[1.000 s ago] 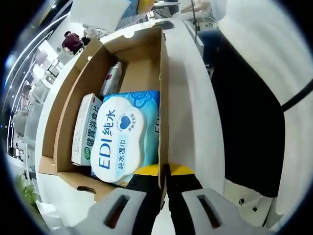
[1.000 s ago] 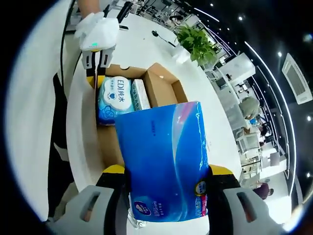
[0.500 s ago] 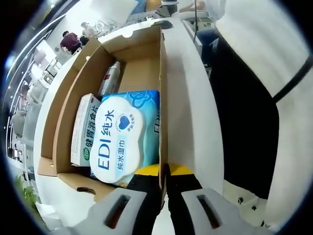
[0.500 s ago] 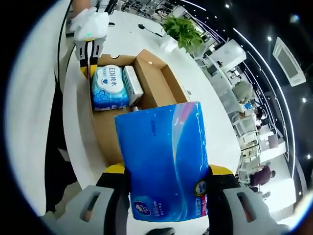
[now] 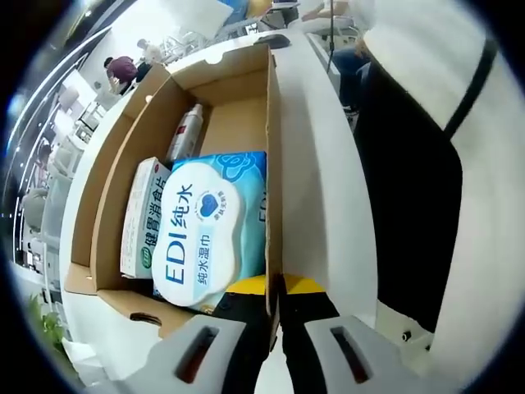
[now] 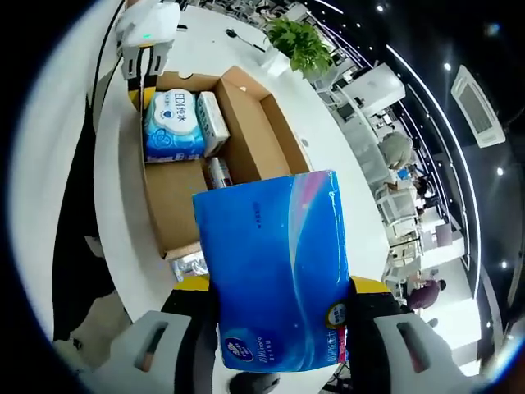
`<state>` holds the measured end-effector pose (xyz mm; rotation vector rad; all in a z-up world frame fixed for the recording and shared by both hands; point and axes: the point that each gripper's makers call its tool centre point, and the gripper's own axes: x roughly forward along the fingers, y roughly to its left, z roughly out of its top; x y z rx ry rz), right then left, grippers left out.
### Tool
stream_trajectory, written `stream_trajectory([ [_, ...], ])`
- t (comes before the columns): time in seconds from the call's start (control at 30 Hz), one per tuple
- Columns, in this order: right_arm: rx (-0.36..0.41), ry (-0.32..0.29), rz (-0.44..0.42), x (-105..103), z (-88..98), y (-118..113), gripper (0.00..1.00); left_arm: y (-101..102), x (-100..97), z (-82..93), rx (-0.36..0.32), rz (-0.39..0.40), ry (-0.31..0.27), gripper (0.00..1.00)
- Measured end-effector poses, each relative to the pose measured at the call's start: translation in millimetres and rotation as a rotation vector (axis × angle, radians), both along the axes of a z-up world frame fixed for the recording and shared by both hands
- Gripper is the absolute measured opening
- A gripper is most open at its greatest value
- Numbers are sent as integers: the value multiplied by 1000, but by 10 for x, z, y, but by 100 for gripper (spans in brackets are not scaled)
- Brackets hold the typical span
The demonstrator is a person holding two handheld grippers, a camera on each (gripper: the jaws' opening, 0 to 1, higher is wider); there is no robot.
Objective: Operate the shoe box by opening the lid, removing the specified soft item, and placing it in the target area until the item is outside and the box remains undamaged.
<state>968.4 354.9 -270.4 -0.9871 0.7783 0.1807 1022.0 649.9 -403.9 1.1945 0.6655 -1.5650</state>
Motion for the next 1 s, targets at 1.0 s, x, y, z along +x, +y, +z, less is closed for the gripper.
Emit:
stream_trajectory([
  [1.0, -73, 146, 70, -274, -286, -234, 62, -9, -25, 32, 1, 13, 5, 3],
])
